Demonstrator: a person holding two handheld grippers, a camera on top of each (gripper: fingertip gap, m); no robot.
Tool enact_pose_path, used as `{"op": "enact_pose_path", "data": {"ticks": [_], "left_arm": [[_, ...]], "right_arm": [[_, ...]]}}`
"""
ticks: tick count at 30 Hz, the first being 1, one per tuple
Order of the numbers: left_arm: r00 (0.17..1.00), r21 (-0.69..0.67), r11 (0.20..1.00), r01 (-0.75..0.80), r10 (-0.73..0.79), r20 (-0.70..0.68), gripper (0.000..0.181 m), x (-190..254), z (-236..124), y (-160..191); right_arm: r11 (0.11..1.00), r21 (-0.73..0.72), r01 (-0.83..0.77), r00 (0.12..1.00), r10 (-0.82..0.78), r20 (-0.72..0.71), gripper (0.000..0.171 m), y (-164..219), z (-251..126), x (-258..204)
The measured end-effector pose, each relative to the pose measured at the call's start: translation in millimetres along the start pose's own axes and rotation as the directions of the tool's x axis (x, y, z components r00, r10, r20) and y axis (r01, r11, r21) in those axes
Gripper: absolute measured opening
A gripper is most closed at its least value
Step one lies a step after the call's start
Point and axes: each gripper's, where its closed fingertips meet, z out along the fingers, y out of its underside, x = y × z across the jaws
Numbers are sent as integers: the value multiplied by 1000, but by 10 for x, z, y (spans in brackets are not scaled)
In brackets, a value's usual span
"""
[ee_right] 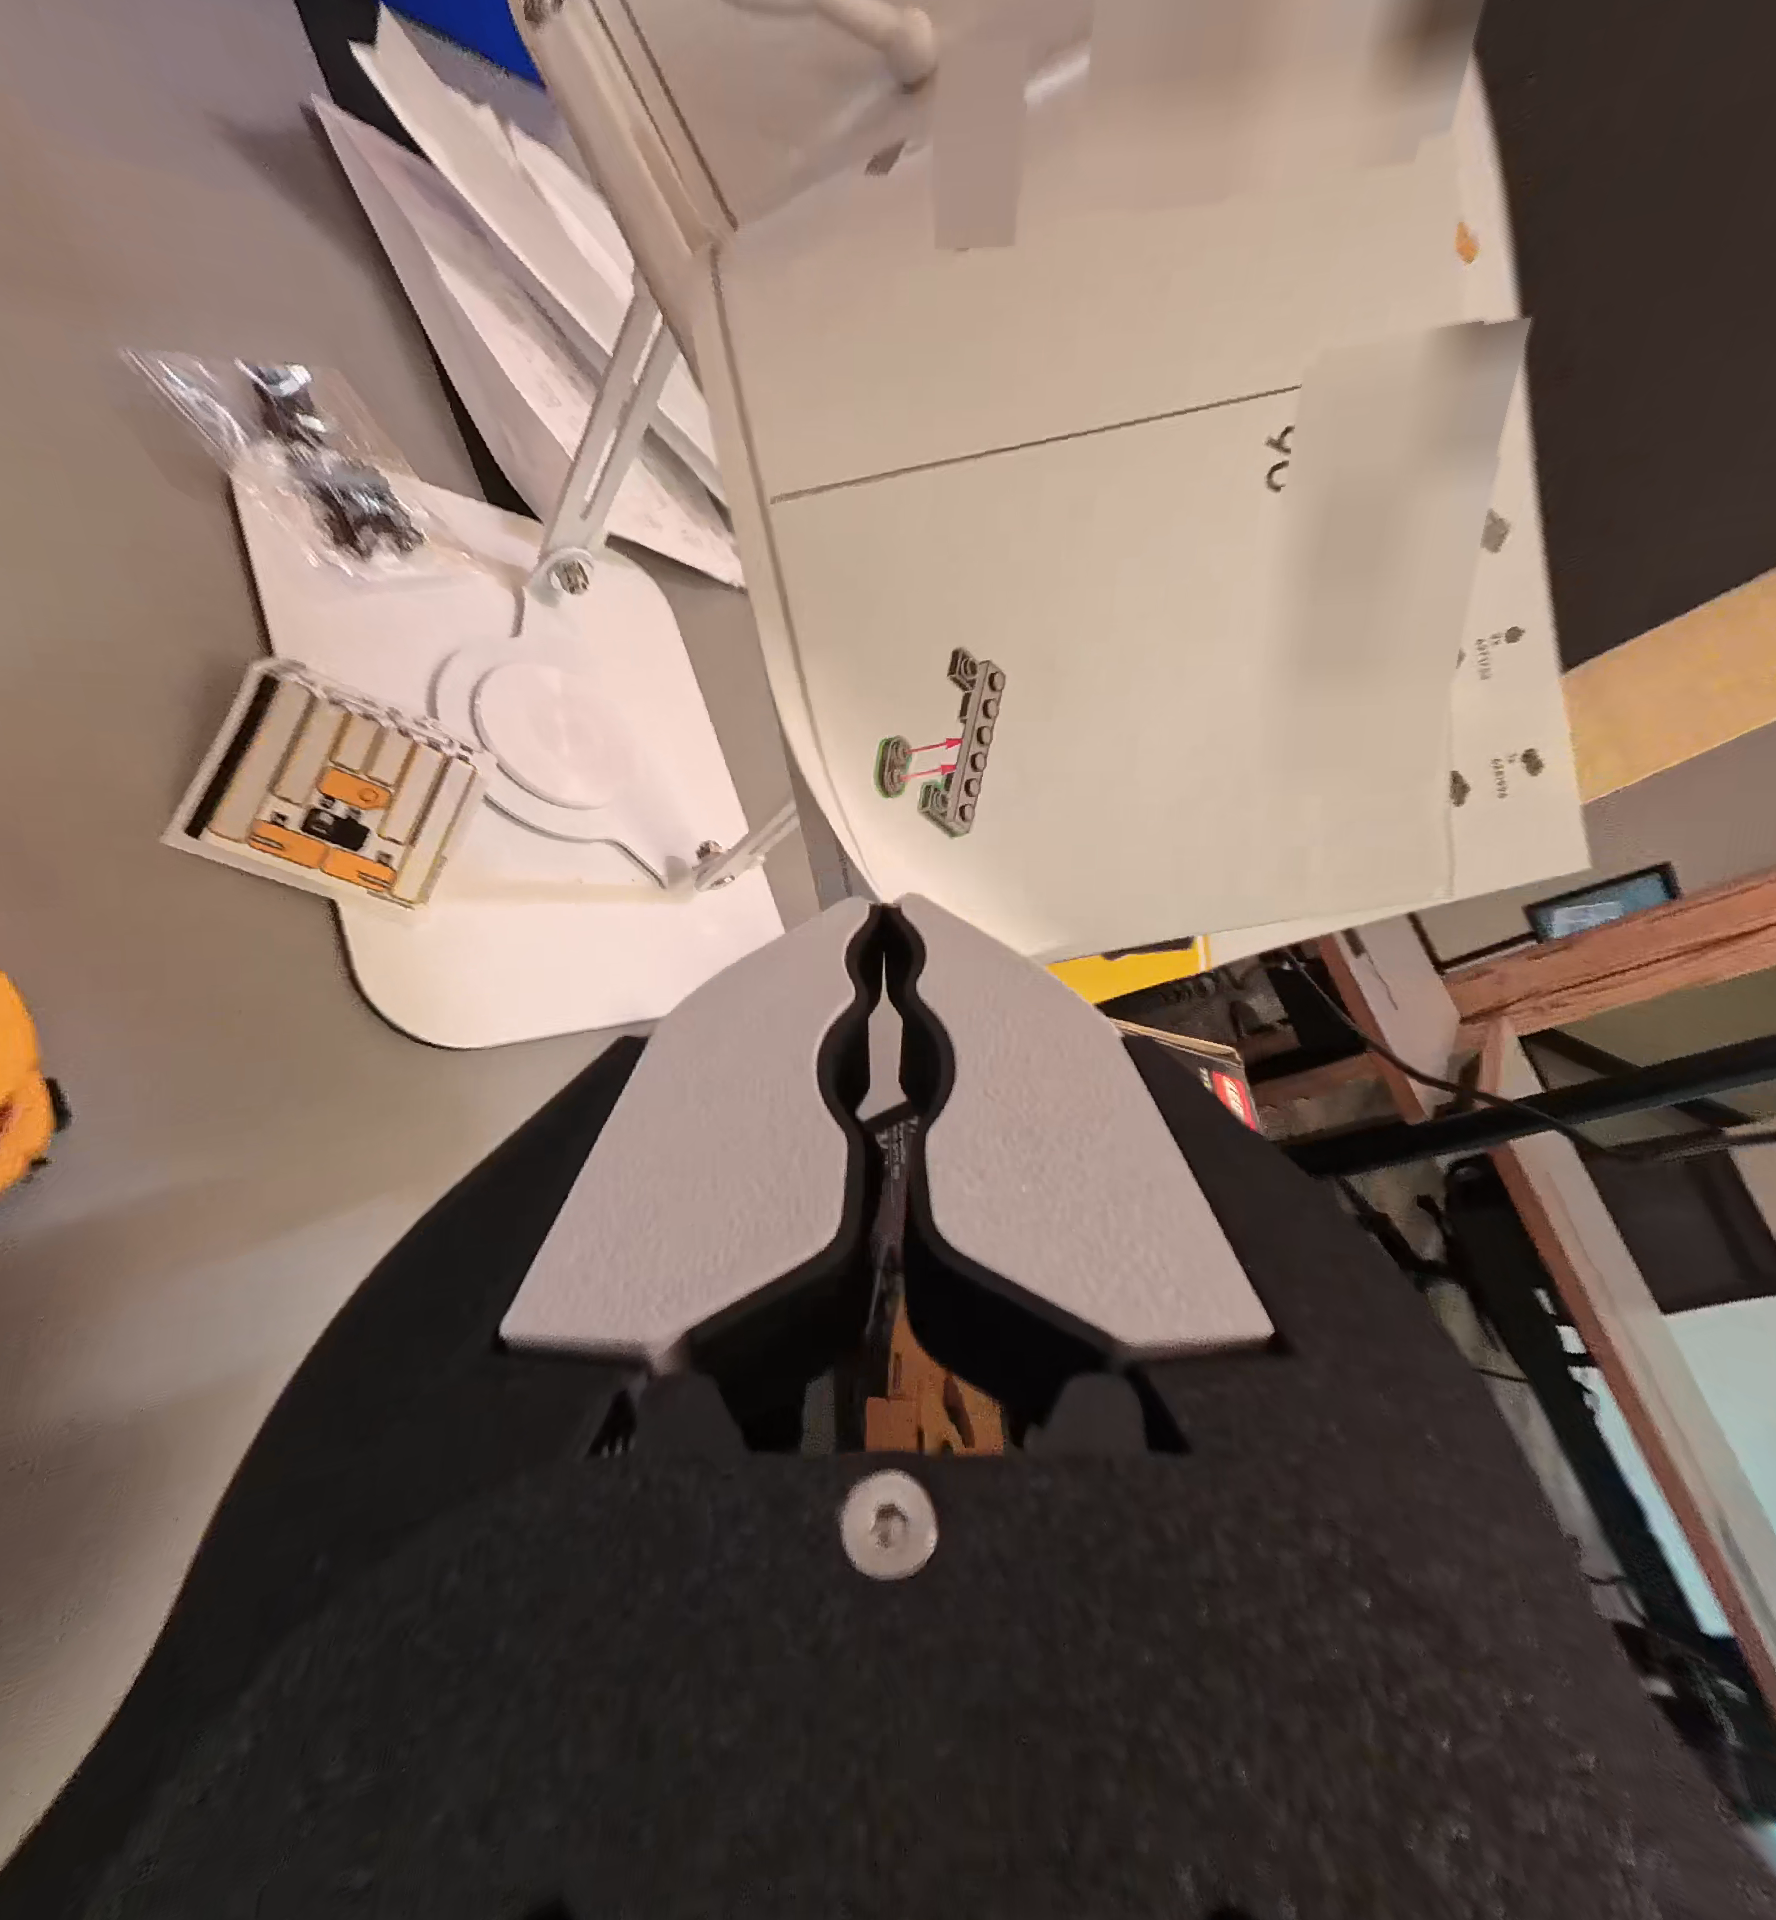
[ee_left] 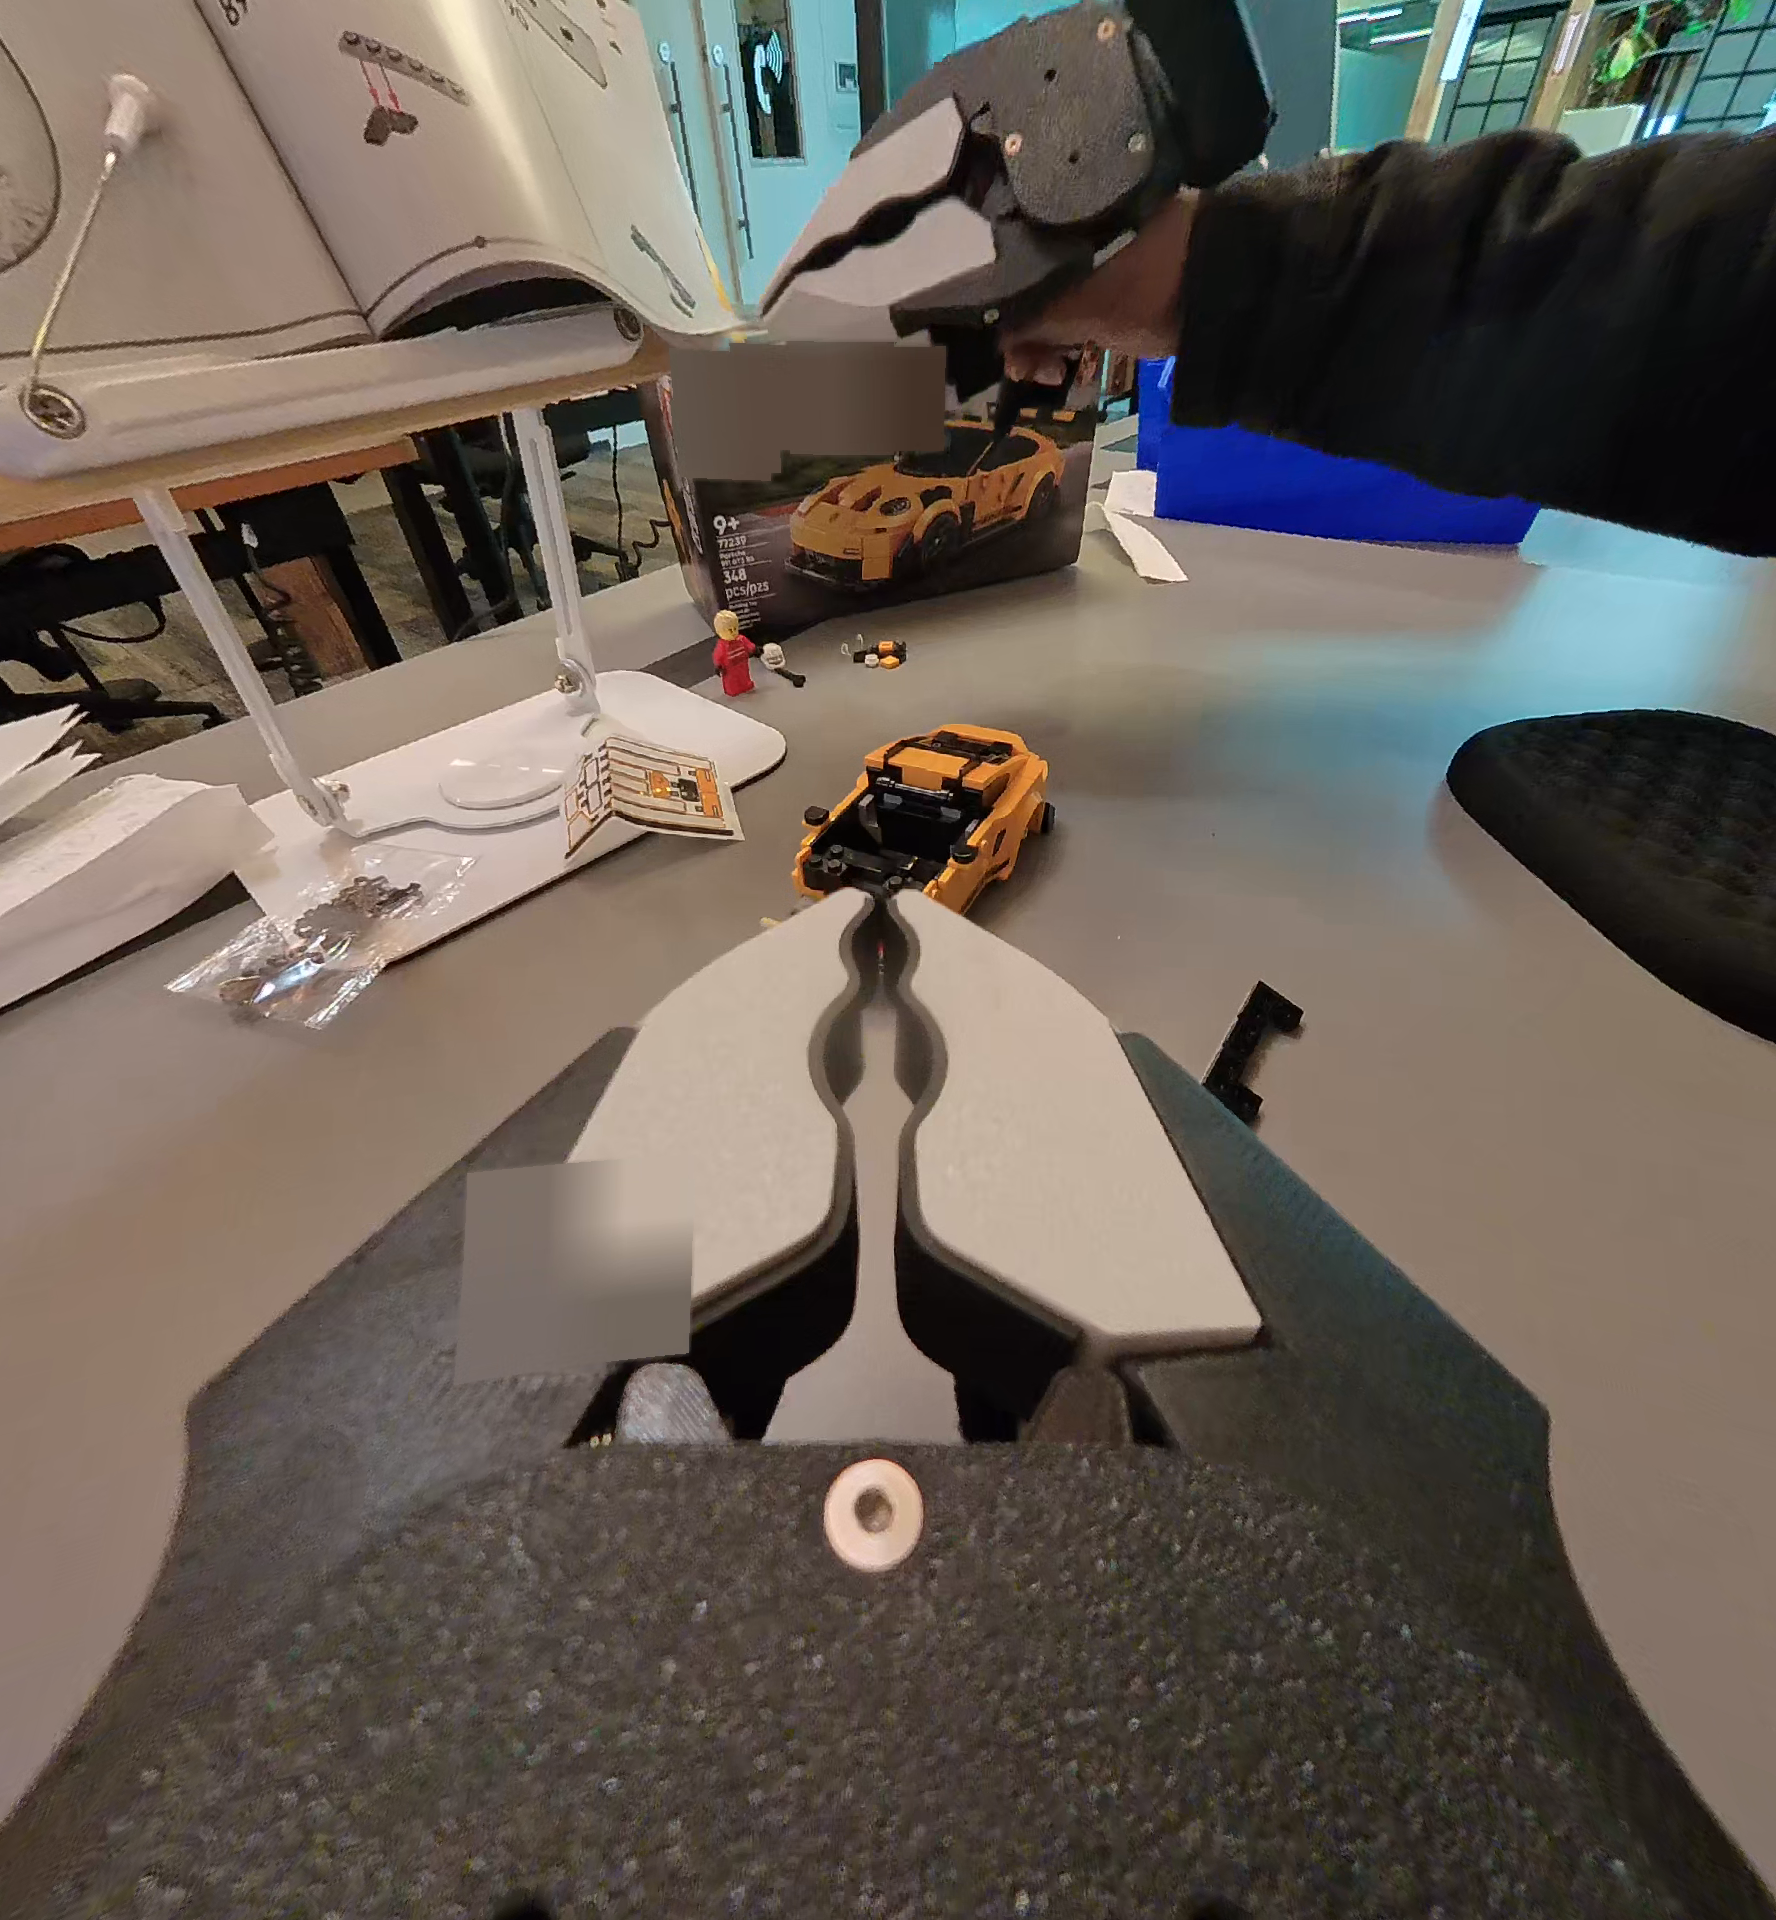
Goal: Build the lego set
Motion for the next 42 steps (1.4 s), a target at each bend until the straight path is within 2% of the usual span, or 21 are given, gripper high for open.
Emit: {"op": "enact_pose_path", "data": {"ticks": [4,11,15,17,20,25,28,31,33,36,37,38,42], "left_arm": [[1000,-20,1000,12,-12,-3,0,3,27,36],[1000,-71,997,-9,9,3,0,25,130,8],[994,-130,986,-109,108,-21,0,42,290,-109],[980,-145,969,-199,197,-25,7,0,432,-259],[951,-105,946,-308,307,-21,14,-88,780,-667],[870,-78,872,-483,488,71,28,-358,1659,-1322],[819,-104,825,-556,565,102,31,-496,2125,-1435],[747,-217,745,-630,658,90,31,-632,2452,-1257],[724,-244,718,-652,685,81,31,-675,2478,-1169],[728,-212,730,-650,678,99,28,-656,2348,-1140],[727,-205,731,-651,678,107,27,-642,2295,-1133],[731,-200,736,-647,673,111,26,-625,2244,-1121],[803,-171,810,-561,583,126,20,-523,2012,-1063]], "right_arm": [[996,54,-64,997,62,40,0,-185,-112,35],[995,78,-63,997,59,55,0,-390,-223,93],[994,78,-78,994,71,80,0,-471,-273,107],[992,81,-93,993,86,87,0,-519,-296,126],[994,73,-87,993,81,80,0,-562,-304,151],[989,99,-112,991,104,83,0,-667,-282,168],[986,119,-119,990,109,85,0,-752,-282,177],[984,132,-123,991,114,75,0,-756,-297,217],[987,123,-104,993,97,63,0,-640,-317,209],[997,71,34,999,-35,7,0,-311,-250,84],[996,55,70,997,-71,10,19,-213,-193,5],[995,26,94,995,-94,13,24,-114,-128,-57],[982,14,189,980,-188,-64,26,23,62,-110]]}}
